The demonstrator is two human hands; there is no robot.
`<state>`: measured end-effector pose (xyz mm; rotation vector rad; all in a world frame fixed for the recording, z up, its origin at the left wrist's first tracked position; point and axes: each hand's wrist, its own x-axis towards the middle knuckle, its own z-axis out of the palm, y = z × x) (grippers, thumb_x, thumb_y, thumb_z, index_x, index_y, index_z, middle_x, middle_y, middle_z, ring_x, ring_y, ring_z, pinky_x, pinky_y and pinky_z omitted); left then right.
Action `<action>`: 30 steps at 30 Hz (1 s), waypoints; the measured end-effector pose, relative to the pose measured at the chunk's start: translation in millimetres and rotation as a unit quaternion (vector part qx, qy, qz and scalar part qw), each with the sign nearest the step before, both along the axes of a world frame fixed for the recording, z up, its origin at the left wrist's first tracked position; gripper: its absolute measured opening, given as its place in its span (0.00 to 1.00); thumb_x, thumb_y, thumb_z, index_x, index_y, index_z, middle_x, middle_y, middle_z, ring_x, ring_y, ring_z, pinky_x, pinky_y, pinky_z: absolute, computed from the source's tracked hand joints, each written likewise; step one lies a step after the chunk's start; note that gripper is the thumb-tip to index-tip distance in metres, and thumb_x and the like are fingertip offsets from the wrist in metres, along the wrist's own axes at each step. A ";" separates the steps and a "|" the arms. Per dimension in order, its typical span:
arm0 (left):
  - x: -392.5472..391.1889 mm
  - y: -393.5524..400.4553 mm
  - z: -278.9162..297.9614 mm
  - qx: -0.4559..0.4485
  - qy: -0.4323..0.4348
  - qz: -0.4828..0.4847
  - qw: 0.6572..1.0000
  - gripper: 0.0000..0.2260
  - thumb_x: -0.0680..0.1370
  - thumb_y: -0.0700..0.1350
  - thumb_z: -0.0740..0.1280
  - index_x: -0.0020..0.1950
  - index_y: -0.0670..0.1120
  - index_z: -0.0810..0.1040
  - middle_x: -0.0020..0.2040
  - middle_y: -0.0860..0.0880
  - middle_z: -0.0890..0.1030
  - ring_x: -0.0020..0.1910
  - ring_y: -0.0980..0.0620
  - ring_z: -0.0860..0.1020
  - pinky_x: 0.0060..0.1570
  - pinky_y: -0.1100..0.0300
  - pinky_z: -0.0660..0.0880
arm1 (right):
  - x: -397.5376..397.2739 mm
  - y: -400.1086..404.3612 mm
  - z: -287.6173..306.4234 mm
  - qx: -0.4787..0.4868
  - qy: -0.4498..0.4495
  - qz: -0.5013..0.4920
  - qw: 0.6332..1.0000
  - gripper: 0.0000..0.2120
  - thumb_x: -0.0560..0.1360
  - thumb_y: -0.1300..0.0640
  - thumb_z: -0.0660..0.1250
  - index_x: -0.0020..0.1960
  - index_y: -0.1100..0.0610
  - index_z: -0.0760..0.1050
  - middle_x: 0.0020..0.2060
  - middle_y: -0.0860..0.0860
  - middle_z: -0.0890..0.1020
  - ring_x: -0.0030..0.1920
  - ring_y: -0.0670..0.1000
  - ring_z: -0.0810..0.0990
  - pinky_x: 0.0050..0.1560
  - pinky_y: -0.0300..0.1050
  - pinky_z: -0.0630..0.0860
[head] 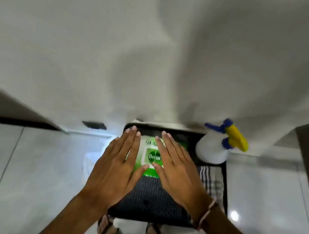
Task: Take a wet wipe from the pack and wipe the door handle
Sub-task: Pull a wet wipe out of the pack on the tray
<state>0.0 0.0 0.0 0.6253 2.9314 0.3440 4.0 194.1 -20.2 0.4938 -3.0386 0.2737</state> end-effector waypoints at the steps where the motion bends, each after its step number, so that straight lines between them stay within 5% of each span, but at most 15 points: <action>1: 0.5 0.3 -33.1 -0.023 -0.037 -0.003 0.999 0.36 0.83 0.62 0.45 0.84 0.39 0.53 0.84 0.40 0.52 0.84 0.42 0.54 0.82 0.48 0.53 | -1.8 -2.0 -31.7 0.013 -0.025 0.006 1.000 0.28 0.80 0.47 0.63 0.75 0.62 0.70 0.74 0.61 0.72 0.74 0.59 0.72 0.72 0.58 0.72; 4: 5.6 2.2 -99.5 -0.086 -0.119 -0.019 0.989 0.40 0.80 0.66 0.35 0.85 0.41 0.44 0.85 0.42 0.43 0.85 0.46 0.43 0.83 0.53 0.41 | -7.5 -3.0 -90.1 0.037 -0.060 0.023 0.997 0.28 0.77 0.46 0.68 0.70 0.62 0.75 0.71 0.60 0.76 0.70 0.59 0.76 0.69 0.58 0.75; 10: 30.9 2.1 -152.6 -0.082 -0.064 -0.019 0.994 0.42 0.83 0.69 0.44 0.84 0.37 0.51 0.85 0.39 0.50 0.85 0.43 0.48 0.83 0.46 0.53 | -5.6 7.4 -143.7 0.093 0.122 0.082 0.985 0.24 0.81 0.45 0.65 0.62 0.64 0.82 0.63 0.60 0.83 0.64 0.58 0.82 0.62 0.55 0.80; 13: 35.1 3.3 -158.9 -0.077 -0.044 -0.021 0.996 0.43 0.83 0.70 0.45 0.84 0.37 0.51 0.85 0.39 0.50 0.85 0.43 0.49 0.83 0.45 0.55 | -10.3 8.7 -143.1 0.046 0.182 0.106 0.976 0.21 0.81 0.48 0.65 0.55 0.66 0.84 0.55 0.60 0.87 0.55 0.58 0.87 0.57 0.54 0.83; 18: 35.6 3.9 -153.1 -0.054 -0.049 -0.002 0.997 0.42 0.83 0.69 0.46 0.84 0.37 0.55 0.84 0.38 0.54 0.84 0.42 0.53 0.82 0.44 0.57 | -41.1 6.2 -109.0 -0.041 0.024 0.024 0.999 0.22 0.83 0.47 0.55 0.51 0.59 0.84 0.38 0.56 0.87 0.38 0.60 0.85 0.36 0.54 0.79; 22: 29.5 17.1 -147.6 0.018 0.023 0.047 0.998 0.32 0.85 0.63 0.55 0.76 0.38 0.73 0.76 0.34 0.72 0.75 0.36 0.71 0.71 0.39 0.73 | -54.2 15.6 -94.6 -0.148 -0.157 -0.001 0.976 0.22 0.84 0.45 0.55 0.51 0.58 0.82 0.35 0.53 0.82 0.36 0.57 0.79 0.42 0.55 0.77; 26: 4.5 40.9 -140.4 -0.026 0.020 0.071 0.997 0.22 0.86 0.58 0.61 0.69 0.43 0.78 0.66 0.36 0.77 0.63 0.37 0.76 0.56 0.44 0.76 | -56.9 17.8 -89.3 -0.225 -0.208 0.008 0.952 0.18 0.84 0.48 0.59 0.51 0.56 0.84 0.32 0.41 0.75 0.33 0.44 0.74 0.42 0.46 0.71; 28: -1.8 49.8 -141.1 -0.034 0.011 0.081 0.996 0.18 0.85 0.55 0.64 0.66 0.43 0.78 0.61 0.38 0.78 0.58 0.38 0.76 0.51 0.46 0.74 | -56.3 17.8 -90.8 -0.244 -0.213 -0.003 0.946 0.17 0.84 0.48 0.59 0.41 0.47 0.81 0.26 0.37 0.70 0.29 0.39 0.70 0.41 0.40 0.65; 30: -3.4 56.9 -142.1 -0.011 -0.006 0.101 0.995 0.15 0.84 0.51 0.67 0.65 0.43 0.79 0.59 0.39 0.77 0.56 0.39 0.75 0.50 0.45 0.73 | -56.1 15.1 -89.9 -0.249 -0.204 -0.030 0.946 0.22 0.83 0.48 0.60 0.31 0.38 0.66 0.22 0.38 0.68 0.27 0.38 0.68 0.37 0.36 0.61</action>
